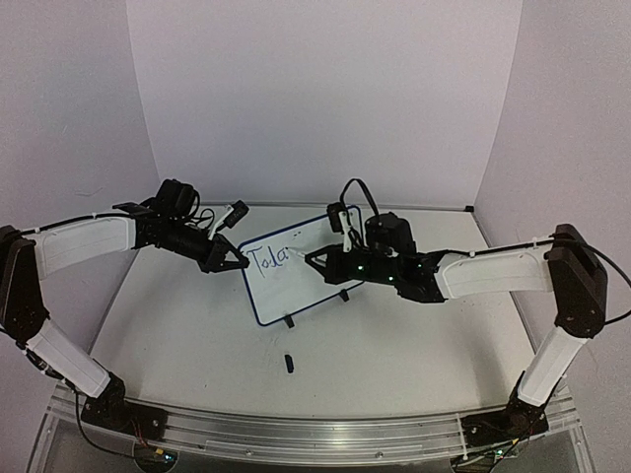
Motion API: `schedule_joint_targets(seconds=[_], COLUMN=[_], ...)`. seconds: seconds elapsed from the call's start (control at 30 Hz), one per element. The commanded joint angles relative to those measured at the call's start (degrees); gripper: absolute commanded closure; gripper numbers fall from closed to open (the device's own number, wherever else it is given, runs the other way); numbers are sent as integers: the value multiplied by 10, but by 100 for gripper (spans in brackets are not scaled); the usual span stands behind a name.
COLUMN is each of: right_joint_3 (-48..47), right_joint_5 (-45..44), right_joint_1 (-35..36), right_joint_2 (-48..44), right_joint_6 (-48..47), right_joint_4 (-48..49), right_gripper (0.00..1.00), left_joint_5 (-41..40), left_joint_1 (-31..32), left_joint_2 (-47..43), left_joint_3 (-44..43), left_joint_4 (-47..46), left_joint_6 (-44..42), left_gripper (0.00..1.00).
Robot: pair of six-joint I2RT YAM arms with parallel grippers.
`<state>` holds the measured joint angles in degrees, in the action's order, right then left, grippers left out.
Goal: Write a sentence on the whiteboard
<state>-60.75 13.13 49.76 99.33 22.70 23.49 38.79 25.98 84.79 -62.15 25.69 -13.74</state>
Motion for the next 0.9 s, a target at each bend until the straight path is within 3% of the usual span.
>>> schedule_joint_targets(seconds=[0.0, 0.87], right_joint_3=[0, 29], right_joint_5=[-22, -39], right_joint_1=[-4, -3], right_joint_2=[3, -48], right_joint_6=[4, -6], right_joint_4=[18, 20], right_gripper=[100, 100], left_joint_5=[-20, -20], left_joint_1=[3, 4], left_joint_2=[5, 6], left_joint_3=[-16, -16], left_joint_4=[30, 30], left_joint_6=[-16, -16], left_gripper=[100, 100])
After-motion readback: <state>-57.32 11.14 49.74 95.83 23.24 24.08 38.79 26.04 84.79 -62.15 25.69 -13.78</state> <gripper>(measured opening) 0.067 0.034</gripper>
